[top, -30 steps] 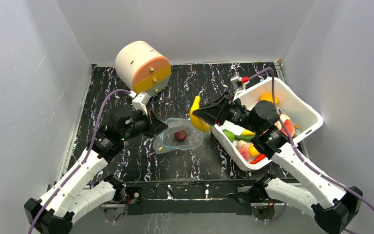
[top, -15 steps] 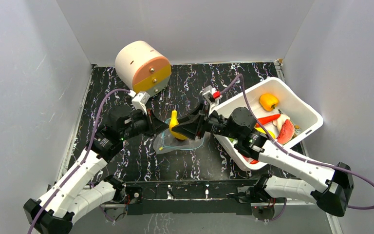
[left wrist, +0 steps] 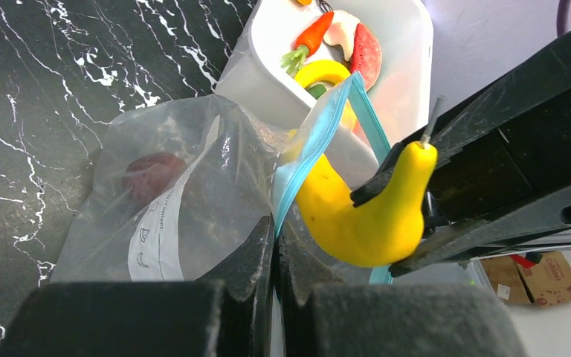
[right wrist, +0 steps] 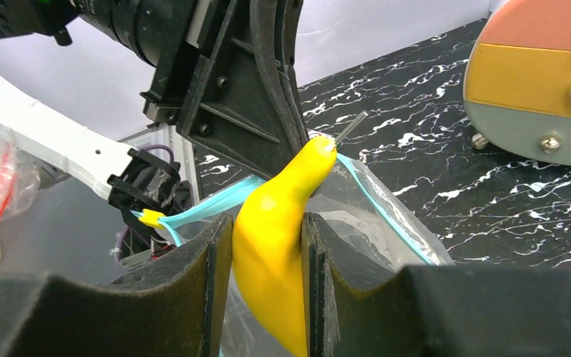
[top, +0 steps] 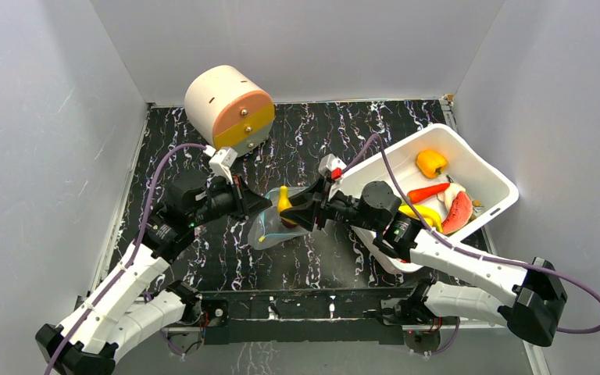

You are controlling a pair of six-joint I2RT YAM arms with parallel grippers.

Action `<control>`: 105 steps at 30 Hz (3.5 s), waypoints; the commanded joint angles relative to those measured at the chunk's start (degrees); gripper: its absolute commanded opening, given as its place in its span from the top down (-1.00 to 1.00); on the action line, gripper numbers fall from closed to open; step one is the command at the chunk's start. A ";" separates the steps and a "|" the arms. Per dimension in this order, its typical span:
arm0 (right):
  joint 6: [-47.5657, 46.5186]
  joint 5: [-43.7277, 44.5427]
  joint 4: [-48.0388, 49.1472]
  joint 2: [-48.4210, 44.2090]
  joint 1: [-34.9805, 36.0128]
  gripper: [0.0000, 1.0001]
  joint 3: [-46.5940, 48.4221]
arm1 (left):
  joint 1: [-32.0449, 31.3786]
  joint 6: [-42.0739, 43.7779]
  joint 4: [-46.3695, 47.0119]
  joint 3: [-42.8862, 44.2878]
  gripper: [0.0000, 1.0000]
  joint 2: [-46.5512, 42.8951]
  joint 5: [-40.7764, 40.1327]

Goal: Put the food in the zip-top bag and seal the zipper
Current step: Place the fake fruit in the zipper food storage bag, then pick up the fake vegetable from the bin.

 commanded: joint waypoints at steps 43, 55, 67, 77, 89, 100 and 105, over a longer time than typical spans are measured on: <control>19.23 31.50 -33.82 3.12 1.67 -0.08 23.50 | 0.13 16.74 1.98 -5.46 1.00 -4.66 -7.34; 29.25 47.17 -51.13 6.63 -5.34 -0.04 29.02 | 0.16 28.92 0.71 -4.25 1.00 -6.85 -1.42; 45.59 52.30 -69.77 12.73 -24.26 0.05 31.47 | 0.11 30.85 0.75 -7.23 1.00 -8.17 1.82; 50.66 54.51 -66.02 14.11 -37.88 0.08 21.44 | 0.13 31.56 0.49 -7.29 1.00 -7.74 2.13; 53.67 49.03 -58.64 25.10 -54.68 -0.06 19.11 | 0.13 31.86 0.31 -7.48 1.00 -8.81 1.46; 56.10 45.41 -56.03 32.01 -55.48 -0.12 17.93 | 0.15 32.01 0.25 -7.49 1.00 -8.62 1.35; 55.61 42.56 -55.59 35.46 -55.50 -0.09 19.01 | 0.19 32.00 0.27 -7.42 1.00 -8.44 1.20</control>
